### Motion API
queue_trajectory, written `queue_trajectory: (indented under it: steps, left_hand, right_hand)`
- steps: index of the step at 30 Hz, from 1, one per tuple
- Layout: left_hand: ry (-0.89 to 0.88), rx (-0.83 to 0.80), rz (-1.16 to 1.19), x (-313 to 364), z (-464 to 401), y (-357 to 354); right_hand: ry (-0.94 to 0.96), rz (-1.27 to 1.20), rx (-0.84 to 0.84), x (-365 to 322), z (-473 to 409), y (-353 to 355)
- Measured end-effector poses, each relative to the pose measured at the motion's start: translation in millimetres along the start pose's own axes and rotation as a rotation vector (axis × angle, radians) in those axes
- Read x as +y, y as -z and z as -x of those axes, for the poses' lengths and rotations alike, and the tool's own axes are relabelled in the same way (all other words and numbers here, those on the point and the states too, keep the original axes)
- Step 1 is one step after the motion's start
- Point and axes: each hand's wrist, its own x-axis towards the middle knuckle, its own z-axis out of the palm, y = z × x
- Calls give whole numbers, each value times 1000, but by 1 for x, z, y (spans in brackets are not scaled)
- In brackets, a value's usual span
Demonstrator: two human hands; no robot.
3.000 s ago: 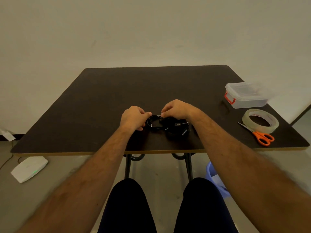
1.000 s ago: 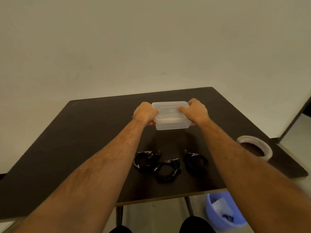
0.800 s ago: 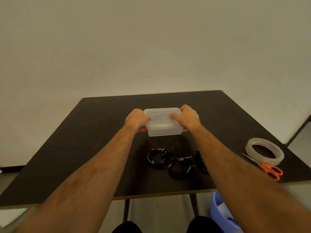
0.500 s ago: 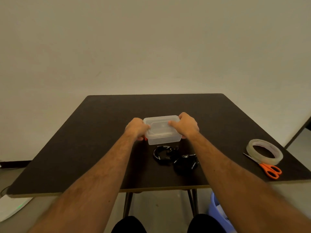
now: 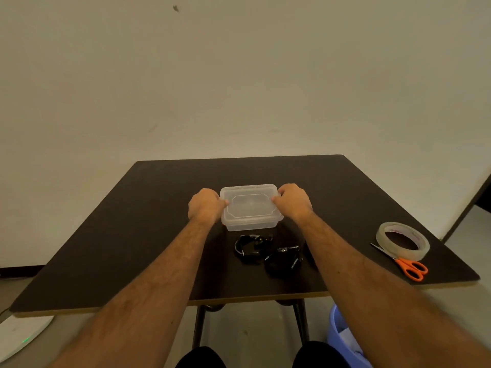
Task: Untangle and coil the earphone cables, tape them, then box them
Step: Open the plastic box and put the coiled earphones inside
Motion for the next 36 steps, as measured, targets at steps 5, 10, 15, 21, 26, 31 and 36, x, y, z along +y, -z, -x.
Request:
queue_trajectory:
  steps: [5,10,15,21,26,31,36]
  left_hand:
    - [-23,37,-6,2,7,1]
    - [-53,94,11,9,13,6]
    - [-103,144,75,18,17,15]
    - [-156,209,366,28,19,19]
    - [-204,115,558,46,26,5]
    - [-267,13,590,77,37,-12]
    - [-272,-87,636,114,50,-42]
  right_hand:
    - [14,-22,11,3,2,3]
    - [22,-55,65,0,4,8]
    - [55,-156,130,-3,3,23]
    - [23,-674,-8,-4,6,68]
    - [152,-647,-16,7,17,112]
    - [229,-534,200,32,16,133]
    - [255,-101,342,49,14,112]
